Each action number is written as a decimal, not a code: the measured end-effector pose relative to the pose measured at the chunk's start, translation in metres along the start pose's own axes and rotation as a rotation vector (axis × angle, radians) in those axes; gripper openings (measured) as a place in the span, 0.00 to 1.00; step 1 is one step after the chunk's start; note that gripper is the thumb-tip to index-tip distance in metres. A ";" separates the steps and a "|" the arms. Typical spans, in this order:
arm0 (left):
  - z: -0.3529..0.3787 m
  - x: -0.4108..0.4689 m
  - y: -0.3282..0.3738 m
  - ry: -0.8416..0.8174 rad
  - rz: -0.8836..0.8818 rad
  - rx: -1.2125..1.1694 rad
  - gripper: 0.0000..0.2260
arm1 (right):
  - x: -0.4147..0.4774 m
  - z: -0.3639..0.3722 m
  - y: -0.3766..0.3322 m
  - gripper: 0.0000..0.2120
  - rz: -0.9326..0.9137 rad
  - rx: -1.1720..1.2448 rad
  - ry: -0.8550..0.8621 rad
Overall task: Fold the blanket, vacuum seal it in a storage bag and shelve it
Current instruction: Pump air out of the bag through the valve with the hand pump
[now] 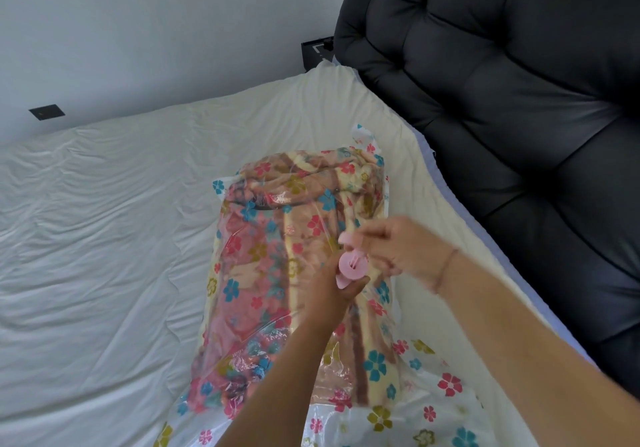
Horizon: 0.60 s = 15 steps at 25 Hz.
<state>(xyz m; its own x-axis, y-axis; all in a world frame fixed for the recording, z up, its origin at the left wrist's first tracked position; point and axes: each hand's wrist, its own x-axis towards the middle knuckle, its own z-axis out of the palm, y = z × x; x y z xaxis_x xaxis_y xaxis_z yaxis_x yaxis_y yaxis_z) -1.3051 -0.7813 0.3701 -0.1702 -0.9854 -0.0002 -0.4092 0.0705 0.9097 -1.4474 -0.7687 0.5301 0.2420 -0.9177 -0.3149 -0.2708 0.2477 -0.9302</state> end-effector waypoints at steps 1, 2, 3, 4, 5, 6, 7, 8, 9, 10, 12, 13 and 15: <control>0.001 -0.001 -0.001 -0.006 0.004 0.009 0.13 | 0.006 0.014 0.015 0.16 0.074 -0.024 0.014; 0.002 -0.002 -0.001 -0.010 0.007 0.008 0.13 | 0.008 0.020 0.022 0.17 0.104 -0.039 0.011; 0.002 -0.002 0.000 -0.006 0.008 0.005 0.14 | 0.008 0.019 0.020 0.15 0.096 -0.048 0.011; 0.000 -0.001 0.001 -0.001 0.002 -0.008 0.15 | 0.004 0.012 0.009 0.14 0.047 -0.048 0.021; -0.001 0.001 0.001 0.000 -0.006 -0.011 0.16 | -0.001 0.002 -0.005 0.12 -0.013 -0.008 0.040; -0.002 0.002 0.000 0.004 -0.008 -0.007 0.17 | -0.009 -0.008 -0.021 0.12 -0.078 0.041 0.040; -0.002 0.003 -0.001 0.008 -0.006 0.005 0.17 | -0.012 -0.015 -0.033 0.12 -0.135 0.079 0.040; -0.003 0.002 0.000 0.013 0.002 0.012 0.17 | -0.011 -0.019 -0.034 0.13 -0.165 0.090 0.054; -0.003 0.001 0.000 0.012 0.006 0.015 0.17 | -0.009 -0.016 -0.026 0.13 -0.162 0.063 0.079; -0.002 0.001 0.000 0.004 0.005 0.016 0.17 | -0.003 -0.007 -0.011 0.14 -0.112 0.037 0.099; 0.001 0.001 -0.001 -0.015 0.021 0.022 0.14 | 0.009 0.019 0.024 0.15 0.039 0.002 0.105; 0.001 0.000 -0.001 -0.018 0.027 0.022 0.14 | 0.011 0.026 0.031 0.15 0.077 -0.007 0.096; -0.001 0.001 0.002 0.001 0.021 0.017 0.15 | 0.008 0.018 0.019 0.14 0.042 -0.019 0.091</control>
<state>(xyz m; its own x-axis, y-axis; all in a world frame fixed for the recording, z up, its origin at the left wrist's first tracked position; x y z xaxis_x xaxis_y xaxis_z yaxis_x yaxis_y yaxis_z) -1.3050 -0.7819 0.3727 -0.1778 -0.9839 0.0192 -0.4209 0.0936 0.9023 -1.4342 -0.7658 0.5068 0.1448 -0.9313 -0.3344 -0.2969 0.2815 -0.9125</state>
